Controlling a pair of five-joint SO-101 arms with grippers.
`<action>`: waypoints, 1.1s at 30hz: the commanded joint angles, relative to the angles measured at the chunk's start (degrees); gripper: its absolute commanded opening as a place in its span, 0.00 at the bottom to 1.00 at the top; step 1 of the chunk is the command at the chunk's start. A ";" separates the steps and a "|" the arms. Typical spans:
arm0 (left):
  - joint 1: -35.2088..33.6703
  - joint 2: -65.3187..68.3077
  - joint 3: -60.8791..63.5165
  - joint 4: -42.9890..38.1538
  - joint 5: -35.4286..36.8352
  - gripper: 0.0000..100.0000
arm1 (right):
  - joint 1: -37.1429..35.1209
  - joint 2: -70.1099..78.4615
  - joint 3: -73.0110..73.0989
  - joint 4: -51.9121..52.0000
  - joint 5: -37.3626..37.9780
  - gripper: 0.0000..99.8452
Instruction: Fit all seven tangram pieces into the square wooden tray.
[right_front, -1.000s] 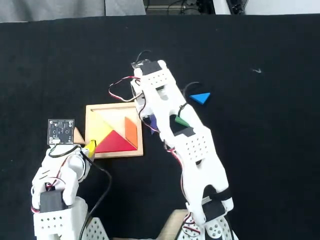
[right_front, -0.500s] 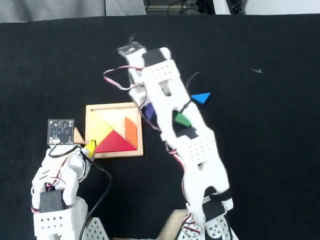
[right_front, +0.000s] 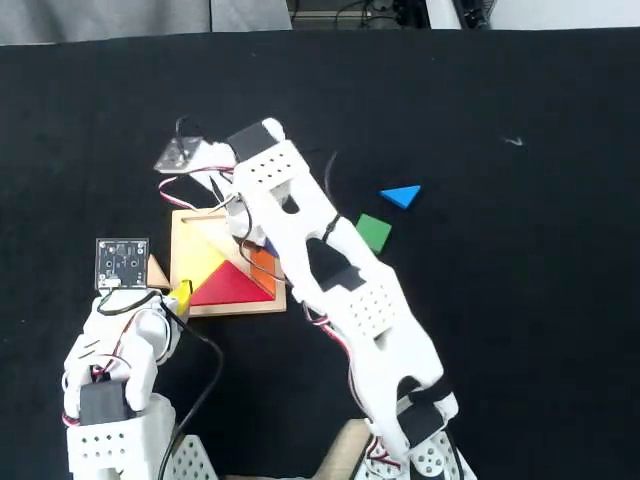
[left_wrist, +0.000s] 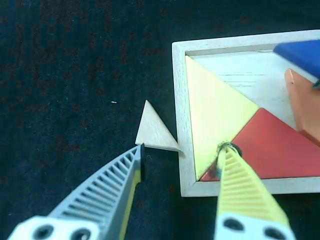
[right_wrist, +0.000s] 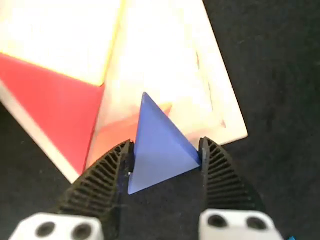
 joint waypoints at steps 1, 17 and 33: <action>0.40 -0.44 1.10 -0.88 -0.26 0.24 | 0.62 -0.75 -4.09 -2.02 -2.37 0.12; 0.40 -0.44 1.10 -0.88 -0.26 0.24 | 1.58 -0.31 -7.25 -2.73 -5.63 0.16; 0.40 -0.44 1.10 -0.88 -0.26 0.24 | 2.64 1.54 -10.42 -1.85 -6.59 0.23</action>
